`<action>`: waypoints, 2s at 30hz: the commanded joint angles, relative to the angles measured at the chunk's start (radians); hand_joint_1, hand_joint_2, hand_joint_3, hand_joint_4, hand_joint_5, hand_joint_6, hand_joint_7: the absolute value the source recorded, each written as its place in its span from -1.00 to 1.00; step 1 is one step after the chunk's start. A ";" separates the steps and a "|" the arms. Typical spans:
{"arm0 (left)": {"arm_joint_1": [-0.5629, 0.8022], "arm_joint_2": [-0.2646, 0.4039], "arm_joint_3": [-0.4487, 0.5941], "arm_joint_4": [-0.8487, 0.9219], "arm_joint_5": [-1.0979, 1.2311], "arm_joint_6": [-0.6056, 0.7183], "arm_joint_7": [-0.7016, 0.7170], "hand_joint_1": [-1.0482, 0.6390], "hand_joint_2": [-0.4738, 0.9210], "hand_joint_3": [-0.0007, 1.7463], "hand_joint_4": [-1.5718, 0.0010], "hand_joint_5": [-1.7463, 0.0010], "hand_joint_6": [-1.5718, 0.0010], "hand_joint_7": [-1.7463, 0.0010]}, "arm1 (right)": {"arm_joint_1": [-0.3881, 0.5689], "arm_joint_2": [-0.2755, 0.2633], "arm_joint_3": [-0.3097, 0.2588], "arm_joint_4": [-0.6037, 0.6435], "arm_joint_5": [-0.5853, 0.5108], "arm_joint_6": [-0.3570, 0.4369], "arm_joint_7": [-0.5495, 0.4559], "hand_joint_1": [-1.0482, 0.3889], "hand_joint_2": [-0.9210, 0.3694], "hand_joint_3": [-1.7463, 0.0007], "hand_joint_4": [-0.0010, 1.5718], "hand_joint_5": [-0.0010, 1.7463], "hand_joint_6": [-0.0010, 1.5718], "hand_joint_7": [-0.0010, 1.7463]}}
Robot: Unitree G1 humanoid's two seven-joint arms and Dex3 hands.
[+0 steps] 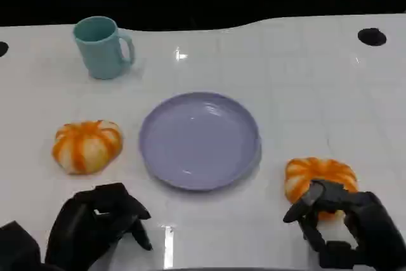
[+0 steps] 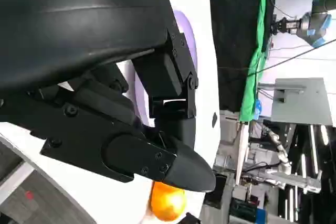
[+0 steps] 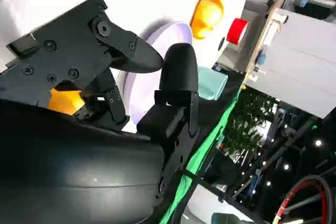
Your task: Grasp the bread from the table and place it into the plate.
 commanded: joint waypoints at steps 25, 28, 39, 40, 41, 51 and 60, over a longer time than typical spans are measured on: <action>-0.011 0.013 0.008 0.003 -0.005 0.001 -0.006 -0.87 1.00 -0.96 -0.45 -0.41 -0.49 0.07 | -0.005 -0.010 -0.014 0.007 0.000 -0.006 -0.005 0.05 -0.30 -0.24 0.02 0.93 0.06 0.36; -0.011 0.013 0.008 0.001 -0.005 0.003 -0.004 -0.87 1.00 -0.97 -0.46 -0.41 -0.50 0.07 | -0.006 -0.008 -0.015 0.009 0.004 -0.011 -0.006 0.06 -0.30 -0.24 0.02 0.92 0.06 0.35; -0.012 0.011 0.008 0.003 -0.004 -0.002 -0.003 -0.87 1.00 -0.96 -0.46 -0.40 -0.50 0.08 | 0.013 -0.012 -0.019 -0.092 0.068 0.048 0.031 -0.05 -0.85 0.57 -0.30 0.26 -0.28 -0.27; -0.011 0.012 0.008 0.003 -0.002 -0.004 -0.001 -0.87 1.00 -0.96 -0.46 -0.40 -0.51 0.08 | 0.016 -0.020 -0.024 -0.116 0.049 0.058 0.024 -0.05 -0.88 0.64 -0.33 0.18 -0.32 -0.35; -0.011 0.012 0.008 0.004 0.000 -0.005 0.000 -0.87 1.00 -0.96 -0.46 -0.40 -0.51 0.08 | 0.018 -0.027 -0.029 -0.136 0.027 0.065 0.016 -0.08 -0.93 0.73 -0.41 0.09 -0.38 -0.46; -0.008 0.014 0.007 -0.001 -0.001 -0.003 -0.004 -0.87 1.00 -0.96 -0.44 -0.42 -0.50 0.06 | 0.032 -0.132 -0.079 -0.304 -0.321 0.126 -0.131 -0.19 -0.96 0.97 -0.83 -0.24 -0.60 -0.78; -0.008 0.012 0.007 -0.006 0.000 0.001 0.005 -0.88 1.00 -0.97 -0.46 -0.41 -0.51 0.06 | 0.080 -0.219 -0.066 -0.532 -0.576 0.328 -0.156 -0.23 -0.92 1.00 -1.00 -0.56 -0.71 -0.93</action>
